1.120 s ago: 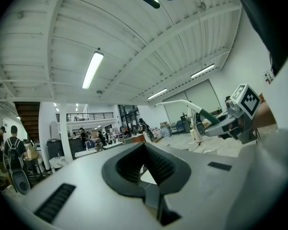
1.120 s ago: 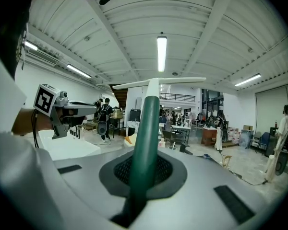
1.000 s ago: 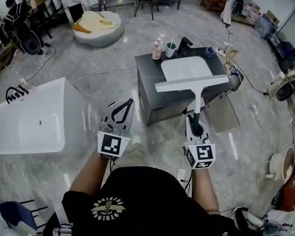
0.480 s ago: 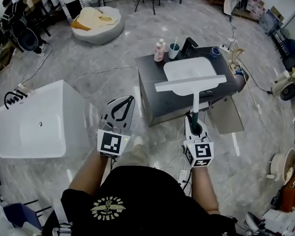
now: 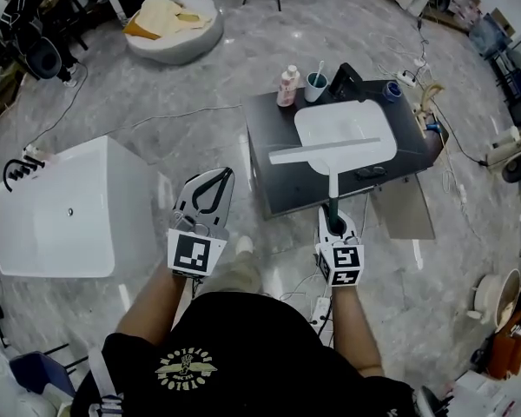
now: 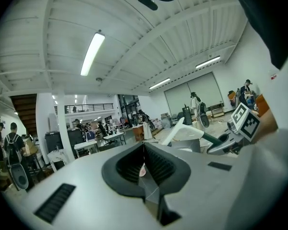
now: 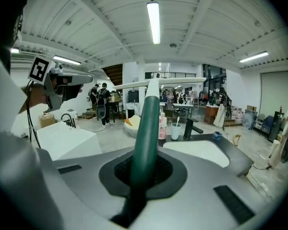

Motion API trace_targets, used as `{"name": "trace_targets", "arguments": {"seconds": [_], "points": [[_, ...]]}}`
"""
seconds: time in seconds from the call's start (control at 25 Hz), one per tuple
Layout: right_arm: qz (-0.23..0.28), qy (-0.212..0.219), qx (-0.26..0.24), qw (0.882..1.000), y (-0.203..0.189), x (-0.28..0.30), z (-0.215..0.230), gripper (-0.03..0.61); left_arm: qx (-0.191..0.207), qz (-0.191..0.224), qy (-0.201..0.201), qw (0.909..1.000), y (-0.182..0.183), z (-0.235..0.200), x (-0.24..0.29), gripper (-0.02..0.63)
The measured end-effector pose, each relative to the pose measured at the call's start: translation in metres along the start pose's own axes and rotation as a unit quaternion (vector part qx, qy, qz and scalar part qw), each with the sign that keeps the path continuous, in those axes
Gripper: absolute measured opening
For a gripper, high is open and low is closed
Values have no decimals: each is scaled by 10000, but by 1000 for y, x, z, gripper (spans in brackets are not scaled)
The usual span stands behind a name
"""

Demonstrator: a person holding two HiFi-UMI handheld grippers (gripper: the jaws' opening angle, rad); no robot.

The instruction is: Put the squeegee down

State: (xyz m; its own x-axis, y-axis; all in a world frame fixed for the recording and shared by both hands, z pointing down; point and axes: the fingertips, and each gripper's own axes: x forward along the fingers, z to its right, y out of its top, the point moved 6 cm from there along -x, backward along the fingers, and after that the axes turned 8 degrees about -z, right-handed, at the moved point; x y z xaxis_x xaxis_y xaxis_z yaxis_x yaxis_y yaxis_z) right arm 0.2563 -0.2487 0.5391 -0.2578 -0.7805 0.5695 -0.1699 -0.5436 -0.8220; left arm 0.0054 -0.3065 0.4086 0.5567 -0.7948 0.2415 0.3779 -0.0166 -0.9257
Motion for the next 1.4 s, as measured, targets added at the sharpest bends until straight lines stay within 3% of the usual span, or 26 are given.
{"name": "trace_targets", "arguments": {"seconds": [0.48, 0.92, 1.4], "points": [[-884, 217, 27, 9958, -40, 105, 8, 28, -21, -311, -12, 9995, -23, -36, 39, 23], [-1721, 303, -16, 9846, -84, 181, 15, 28, 23, -527, -75, 9986, -36, -58, 65, 22], [-2241, 399, -56, 9737, -102, 239, 15, 28, -48, -772, -78, 9970, -62, -80, 79, 22]]}}
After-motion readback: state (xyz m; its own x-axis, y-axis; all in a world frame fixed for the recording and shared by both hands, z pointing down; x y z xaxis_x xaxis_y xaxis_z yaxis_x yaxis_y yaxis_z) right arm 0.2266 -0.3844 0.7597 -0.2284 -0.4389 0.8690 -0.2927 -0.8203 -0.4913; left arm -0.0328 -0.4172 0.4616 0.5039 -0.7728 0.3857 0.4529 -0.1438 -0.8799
